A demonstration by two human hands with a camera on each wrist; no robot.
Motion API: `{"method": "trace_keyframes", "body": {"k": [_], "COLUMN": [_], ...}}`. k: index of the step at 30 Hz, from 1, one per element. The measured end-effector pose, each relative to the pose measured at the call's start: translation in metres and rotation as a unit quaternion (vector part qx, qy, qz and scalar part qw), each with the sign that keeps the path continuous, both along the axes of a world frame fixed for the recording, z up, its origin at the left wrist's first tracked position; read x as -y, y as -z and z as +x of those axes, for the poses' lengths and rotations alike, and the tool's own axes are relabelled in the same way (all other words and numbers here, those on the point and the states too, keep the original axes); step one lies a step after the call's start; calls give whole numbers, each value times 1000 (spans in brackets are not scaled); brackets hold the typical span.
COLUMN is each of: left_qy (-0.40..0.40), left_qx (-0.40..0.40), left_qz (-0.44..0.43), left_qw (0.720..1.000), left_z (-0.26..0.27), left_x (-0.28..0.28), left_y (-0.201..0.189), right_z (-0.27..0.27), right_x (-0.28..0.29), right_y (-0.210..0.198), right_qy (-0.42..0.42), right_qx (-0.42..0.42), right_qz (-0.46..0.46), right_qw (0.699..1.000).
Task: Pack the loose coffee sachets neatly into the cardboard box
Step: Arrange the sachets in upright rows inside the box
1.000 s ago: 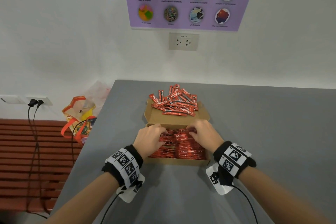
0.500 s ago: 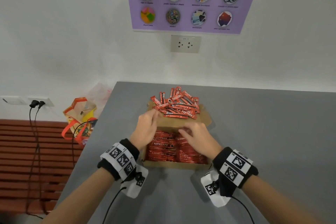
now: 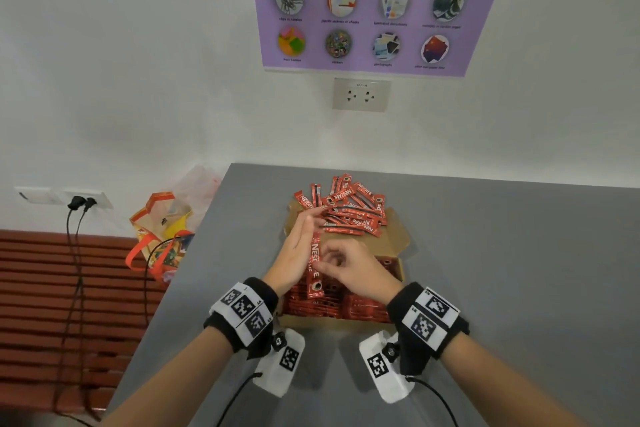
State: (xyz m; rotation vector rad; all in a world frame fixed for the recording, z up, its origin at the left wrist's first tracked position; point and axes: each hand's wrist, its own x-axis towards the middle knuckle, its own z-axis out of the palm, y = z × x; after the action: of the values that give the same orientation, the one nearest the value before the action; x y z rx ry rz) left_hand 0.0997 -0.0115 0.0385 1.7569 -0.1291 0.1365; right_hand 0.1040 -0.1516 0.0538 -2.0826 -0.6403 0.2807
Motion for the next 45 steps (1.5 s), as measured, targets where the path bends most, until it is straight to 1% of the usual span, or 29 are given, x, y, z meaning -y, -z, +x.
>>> {"method": "trace_keyframes", "body": {"k": [2, 3, 5, 7, 9, 11, 15, 16, 17, 19, 21, 23, 24, 26, 29, 31, 32, 33, 34, 35, 37, 39, 42, 45], "left_qy": [-3, -10, -22, 8, 34, 23, 1, 5, 9, 13, 18, 33, 49, 77, 90, 98, 103, 107, 106, 111, 109, 114, 106, 106], "left_qx": [-4, -2, -13, -42, -44, -31, -43, -42, -31, -1, 19, 13, 10, 20, 53, 68, 85, 94, 97, 90, 100, 105, 112, 85], "left_qz": [19, 18, 29, 31, 55, 87, 64, 77, 111, 226, 328, 395, 411, 429, 471, 464, 483, 491, 487, 493, 513, 526, 529, 524], "left_qw": [1000, 1000, 999, 999, 997, 995, 997, 996, 993, 974, 944, 918, 910, 900, 876, 878, 865, 859, 862, 858, 845, 836, 834, 841], "left_z": [-3, -5, -12, -21, -27, -28, -26, -25, -24, -22, -22, -25, -27, -32, -38, -40, -39, -39, -38, -37, -34, -33, -34, -34], "left_x": [-8, -11, -18, -18, -14, -10, -9, -9, -9, -12, -18, -23, -24, -26, -24, -23, -23, -24, -24, -26, -29, -28, -25, -25], "left_y": [3, 3, 6, 8, 9, 9, 6, 7, 7, 7, 10, 16, 20, 30, 33, 33, 34, 36, 41, 45, 55, 54, 46, 45], "right_z": [3, 4, 5, 4, 4, 4, 1, 1, 1, 4, 8, 9, 9, 7, 5, 6, 7, 8, 9, 9, 9, 9, 13, 17], "right_x": [5, 8, 12, 14, 13, 11, 10, 11, 12, 16, 20, 23, 22, 18, 9, 3, 1, 0, -2, -4, -8, -12, -16, -23], "right_y": [-1, -1, -3, -4, -4, -3, -2, -1, 0, 0, -1, 0, 0, 1, 3, 3, 2, 1, 1, 1, 3, 5, 4, 0], "right_qy": [18, 31, 60, 85, 98, 99, 77, 69, 66, 73, 80, 67, 53, 30, 14, 15, 21, 28, 31, 27, 1, -20, -23, -36], "right_qx": [20, 22, -10, -36, -32, -26, -9, 4, 19, 51, 70, 80, 86, 86, 65, 69, 75, 80, 82, 81, 84, 92, 96, 104], "right_qz": [-22, -14, 32, 77, 91, 95, 76, 66, 57, 22, -25, -81, -109, -144, -145, -148, -146, -142, -140, -143, -172, -206, -233, -264], "right_qw": [999, 999, 998, 993, 991, 990, 994, 995, 996, 996, 994, 991, 989, 985, 987, 986, 986, 986, 986, 986, 981, 974, 968, 958]}}
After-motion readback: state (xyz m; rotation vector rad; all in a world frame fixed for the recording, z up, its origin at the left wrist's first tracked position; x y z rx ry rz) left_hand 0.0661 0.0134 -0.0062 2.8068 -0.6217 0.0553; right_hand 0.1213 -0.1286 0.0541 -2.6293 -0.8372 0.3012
